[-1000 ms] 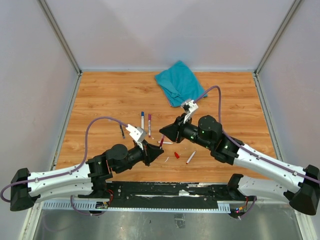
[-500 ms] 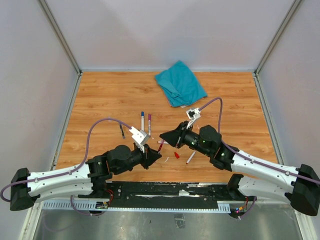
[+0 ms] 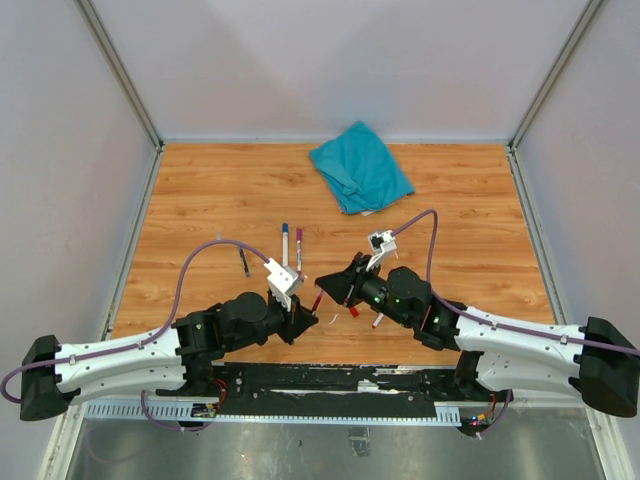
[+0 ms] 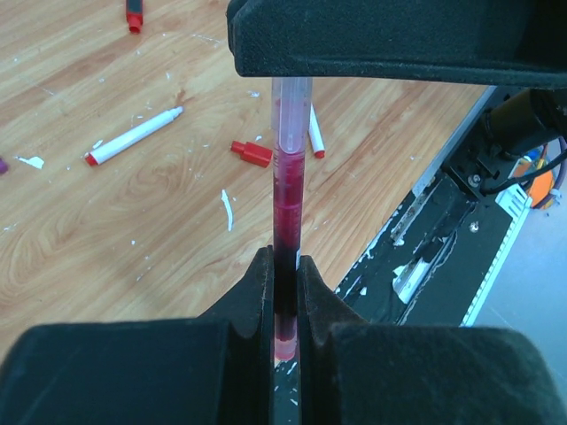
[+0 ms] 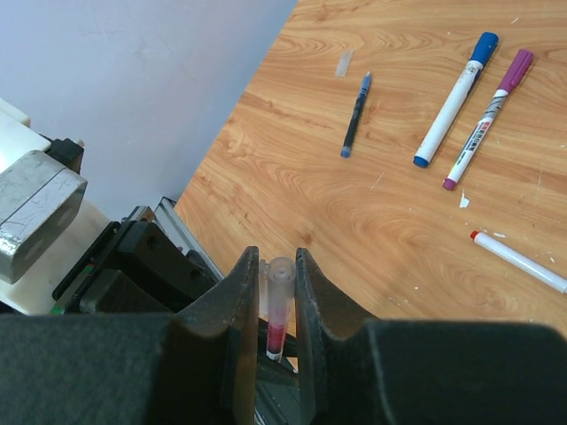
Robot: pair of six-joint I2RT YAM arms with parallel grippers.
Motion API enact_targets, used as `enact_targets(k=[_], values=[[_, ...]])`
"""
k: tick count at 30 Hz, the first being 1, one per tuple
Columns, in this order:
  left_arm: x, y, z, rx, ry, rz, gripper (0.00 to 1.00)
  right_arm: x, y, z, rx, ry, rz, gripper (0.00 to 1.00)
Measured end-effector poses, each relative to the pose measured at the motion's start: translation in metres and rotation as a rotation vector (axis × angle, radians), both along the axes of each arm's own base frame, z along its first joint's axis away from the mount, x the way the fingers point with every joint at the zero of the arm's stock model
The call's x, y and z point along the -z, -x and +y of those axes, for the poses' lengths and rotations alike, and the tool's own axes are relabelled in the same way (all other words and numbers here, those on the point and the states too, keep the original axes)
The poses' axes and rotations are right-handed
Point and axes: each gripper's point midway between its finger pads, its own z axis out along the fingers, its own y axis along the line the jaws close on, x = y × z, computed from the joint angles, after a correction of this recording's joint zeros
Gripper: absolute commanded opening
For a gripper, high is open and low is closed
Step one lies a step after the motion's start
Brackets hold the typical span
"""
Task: Insert the pens into the pen caps
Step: Press the pen cap onto the pen.
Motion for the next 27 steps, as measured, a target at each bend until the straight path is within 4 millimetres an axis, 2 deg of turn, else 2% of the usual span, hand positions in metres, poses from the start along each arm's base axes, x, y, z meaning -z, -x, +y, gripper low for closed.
enact_targets(k=[5, 10, 15, 20, 23, 26, 27], values=[[0.0, 0.001, 0.0, 0.005, -0.001, 0.002, 0.01, -0.004, 0.001, -0.003, 0.014, 0.012, -0.015, 0.02], [-0.016, -0.001, -0.008, 0.007, 0.068, -0.02, 0.01, -0.029, -0.001, -0.007, 0.027, 0.055, -0.077, 0.11], [-0.036, -0.003, -0.016, 0.006, 0.15, -0.04, 0.0, -0.054, -0.005, -0.015, 0.047, 0.09, -0.143, 0.34], [-0.054, -0.015, -0.013, -0.068, 0.238, -0.04, 0.0, -0.063, -0.006, -0.027, 0.052, 0.174, -0.203, 0.5], [-0.051, -0.017, -0.008, -0.102, 0.259, -0.02, 0.01, -0.073, -0.009, -0.041, 0.087, 0.2, -0.25, 0.59], [-0.039, -0.02, -0.003, -0.149, 0.244, 0.015, 0.0, -0.076, -0.012, -0.055, 0.123, 0.233, -0.276, 0.65], [-0.036, -0.021, -0.001, -0.165, 0.237, 0.025, 0.01, -0.074, -0.014, -0.062, 0.139, 0.257, -0.281, 0.72]])
